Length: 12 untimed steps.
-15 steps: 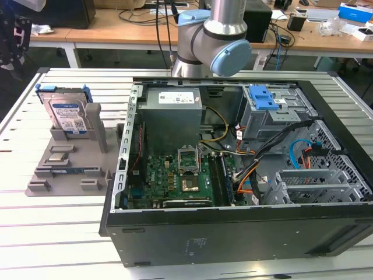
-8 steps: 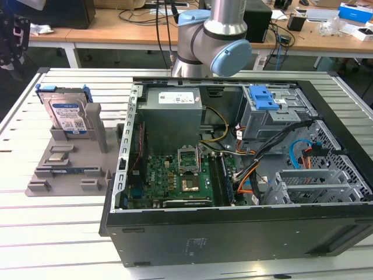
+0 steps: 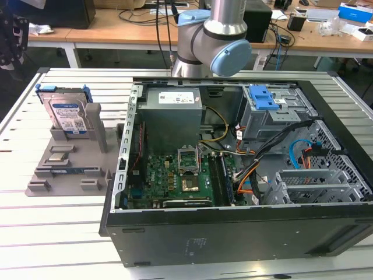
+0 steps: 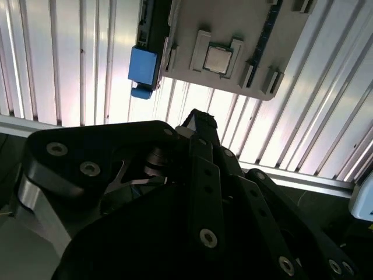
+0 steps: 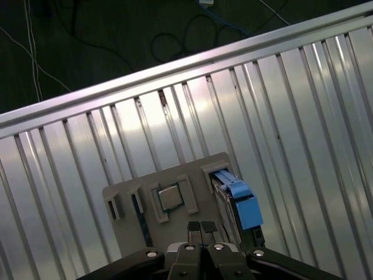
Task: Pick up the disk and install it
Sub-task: 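Pick up the disk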
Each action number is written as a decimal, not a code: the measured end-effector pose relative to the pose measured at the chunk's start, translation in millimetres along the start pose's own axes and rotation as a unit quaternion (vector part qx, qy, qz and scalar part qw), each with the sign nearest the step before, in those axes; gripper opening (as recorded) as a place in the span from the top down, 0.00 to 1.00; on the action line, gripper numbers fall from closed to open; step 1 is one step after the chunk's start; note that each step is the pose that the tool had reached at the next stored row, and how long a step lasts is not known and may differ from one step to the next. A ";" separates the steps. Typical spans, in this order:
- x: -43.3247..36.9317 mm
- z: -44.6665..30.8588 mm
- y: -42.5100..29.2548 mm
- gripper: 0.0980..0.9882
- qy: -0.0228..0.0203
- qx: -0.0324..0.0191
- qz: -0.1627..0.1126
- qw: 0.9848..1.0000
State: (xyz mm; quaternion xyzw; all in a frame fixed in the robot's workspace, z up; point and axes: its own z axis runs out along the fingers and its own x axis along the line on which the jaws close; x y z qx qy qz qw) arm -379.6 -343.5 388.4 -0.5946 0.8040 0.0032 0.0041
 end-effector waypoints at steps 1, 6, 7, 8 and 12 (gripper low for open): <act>-0.1 0.0 0.0 0.99 0.000 0.000 -0.002 1.000; -0.5 0.0 0.1 0.99 0.000 0.000 -0.012 1.000; -0.5 0.0 0.1 0.99 0.000 0.000 -0.015 1.000; -0.5 0.0 0.1 0.99 0.000 0.000 -0.018 1.000; -0.5 0.0 0.1 0.99 0.000 0.000 -0.033 0.999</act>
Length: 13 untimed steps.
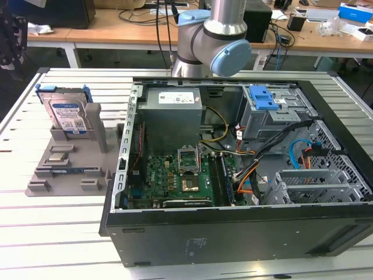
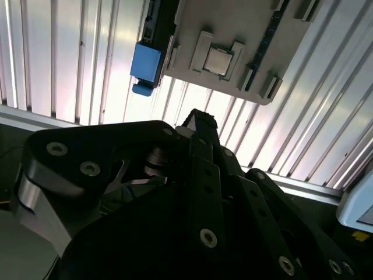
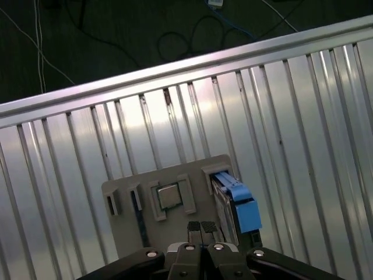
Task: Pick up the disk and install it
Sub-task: 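Pick up the disk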
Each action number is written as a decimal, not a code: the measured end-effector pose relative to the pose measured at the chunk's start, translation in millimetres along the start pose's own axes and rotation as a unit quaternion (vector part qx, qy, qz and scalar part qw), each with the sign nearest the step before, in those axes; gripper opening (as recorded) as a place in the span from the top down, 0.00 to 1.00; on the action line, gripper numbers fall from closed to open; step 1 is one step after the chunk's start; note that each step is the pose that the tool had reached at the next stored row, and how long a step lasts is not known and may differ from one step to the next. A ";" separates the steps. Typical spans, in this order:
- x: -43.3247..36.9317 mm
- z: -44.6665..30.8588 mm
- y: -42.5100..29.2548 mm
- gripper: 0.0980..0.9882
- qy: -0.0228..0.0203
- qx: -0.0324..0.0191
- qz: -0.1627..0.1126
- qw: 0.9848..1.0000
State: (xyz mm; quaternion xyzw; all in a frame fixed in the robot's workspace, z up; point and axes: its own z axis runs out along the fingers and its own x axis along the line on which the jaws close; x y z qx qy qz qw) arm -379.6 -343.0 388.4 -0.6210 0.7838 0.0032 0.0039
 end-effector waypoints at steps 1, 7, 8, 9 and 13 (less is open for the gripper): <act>0.0 0.0 0.0 0.99 0.000 0.000 -0.005 1.000; -0.1 0.0 0.0 0.99 0.000 0.000 -0.024 1.000; -0.1 0.0 0.0 0.99 0.000 0.000 -0.024 1.000; -0.1 0.0 0.0 0.99 0.000 0.000 -0.024 1.000; -0.2 0.0 0.0 0.92 0.000 0.000 -0.024 1.000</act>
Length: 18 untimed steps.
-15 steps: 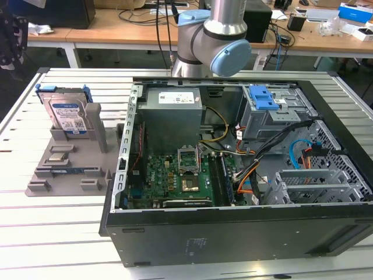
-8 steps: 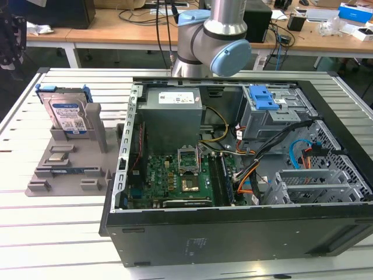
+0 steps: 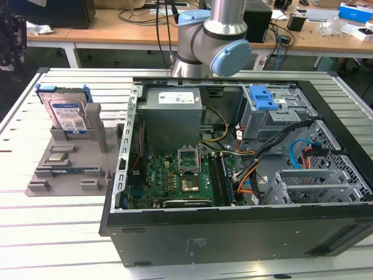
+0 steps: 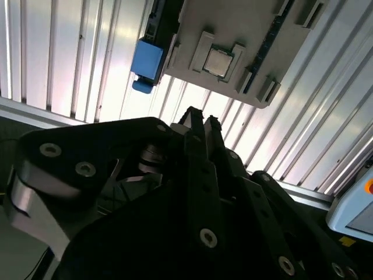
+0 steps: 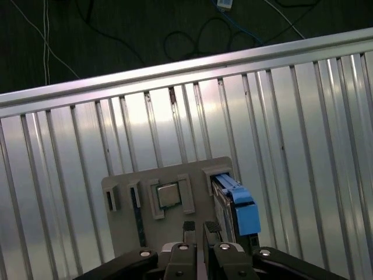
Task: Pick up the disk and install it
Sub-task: 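Pick up the disk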
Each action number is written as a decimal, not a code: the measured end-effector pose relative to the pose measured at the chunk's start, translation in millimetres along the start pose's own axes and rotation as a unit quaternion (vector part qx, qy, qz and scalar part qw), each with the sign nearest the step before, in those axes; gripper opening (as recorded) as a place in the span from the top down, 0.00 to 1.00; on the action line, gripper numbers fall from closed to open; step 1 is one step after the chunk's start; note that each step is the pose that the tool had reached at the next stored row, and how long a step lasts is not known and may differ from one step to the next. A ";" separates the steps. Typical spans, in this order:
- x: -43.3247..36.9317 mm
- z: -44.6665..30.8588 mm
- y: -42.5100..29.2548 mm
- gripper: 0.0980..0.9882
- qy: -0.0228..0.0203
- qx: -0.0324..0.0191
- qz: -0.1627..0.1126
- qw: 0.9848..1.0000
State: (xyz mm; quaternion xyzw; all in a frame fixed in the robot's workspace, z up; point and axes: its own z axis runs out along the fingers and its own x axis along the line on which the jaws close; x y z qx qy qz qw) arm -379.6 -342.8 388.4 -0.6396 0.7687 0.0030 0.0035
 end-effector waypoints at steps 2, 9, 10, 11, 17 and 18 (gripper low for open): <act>0.0 0.0 0.0 0.78 0.000 0.000 0.000 1.000; -0.7 0.0 -0.3 0.57 0.000 0.000 0.000 1.000; -2.9 0.0 -2.0 0.57 0.000 0.000 0.000 1.000; -6.6 0.1 -4.3 0.57 0.000 0.000 -0.001 1.000; -19.1 0.8 -11.9 0.57 0.000 0.000 -0.003 1.000; -19.9 1.7 -12.9 0.57 0.000 0.000 -0.003 1.000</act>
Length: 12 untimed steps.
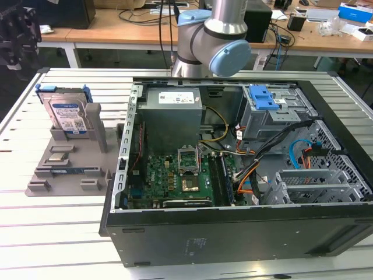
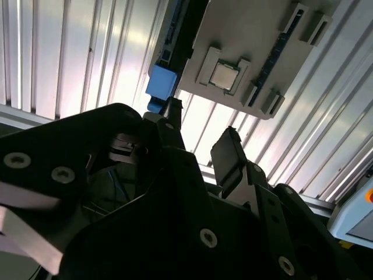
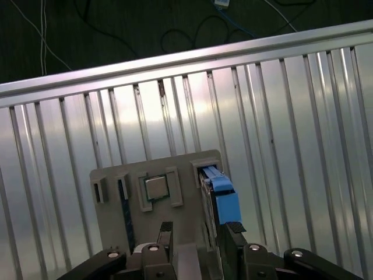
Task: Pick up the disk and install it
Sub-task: 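Pick up the disk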
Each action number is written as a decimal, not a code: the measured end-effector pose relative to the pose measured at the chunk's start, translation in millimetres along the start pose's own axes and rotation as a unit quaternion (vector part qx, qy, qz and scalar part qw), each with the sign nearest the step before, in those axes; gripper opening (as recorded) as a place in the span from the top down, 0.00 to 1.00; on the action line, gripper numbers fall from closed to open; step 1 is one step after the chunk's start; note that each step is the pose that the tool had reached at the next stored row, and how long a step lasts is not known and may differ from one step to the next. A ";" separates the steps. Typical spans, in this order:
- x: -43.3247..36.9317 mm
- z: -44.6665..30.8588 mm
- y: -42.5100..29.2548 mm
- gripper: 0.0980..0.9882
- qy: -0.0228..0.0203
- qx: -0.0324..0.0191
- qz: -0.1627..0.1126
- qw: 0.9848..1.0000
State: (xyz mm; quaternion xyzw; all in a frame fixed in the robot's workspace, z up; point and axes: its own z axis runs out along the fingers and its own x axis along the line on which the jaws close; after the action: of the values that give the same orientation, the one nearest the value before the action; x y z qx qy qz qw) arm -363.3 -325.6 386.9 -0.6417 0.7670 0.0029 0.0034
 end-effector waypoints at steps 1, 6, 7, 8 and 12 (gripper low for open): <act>-0.9 1.8 -0.6 0.57 0.000 0.000 0.000 1.000; -5.0 13.5 -5.6 0.57 0.000 0.000 -0.001 1.000; -6.3 15.3 -6.5 0.57 0.000 0.000 -0.001 1.000; -7.7 17.3 -7.0 0.57 0.000 0.000 -0.001 1.000; -13.3 26.2 -6.5 0.57 0.000 0.000 -0.006 1.000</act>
State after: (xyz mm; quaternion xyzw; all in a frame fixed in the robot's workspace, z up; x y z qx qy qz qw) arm -354.5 -313.4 360.9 -0.6459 0.7634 0.0029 0.0034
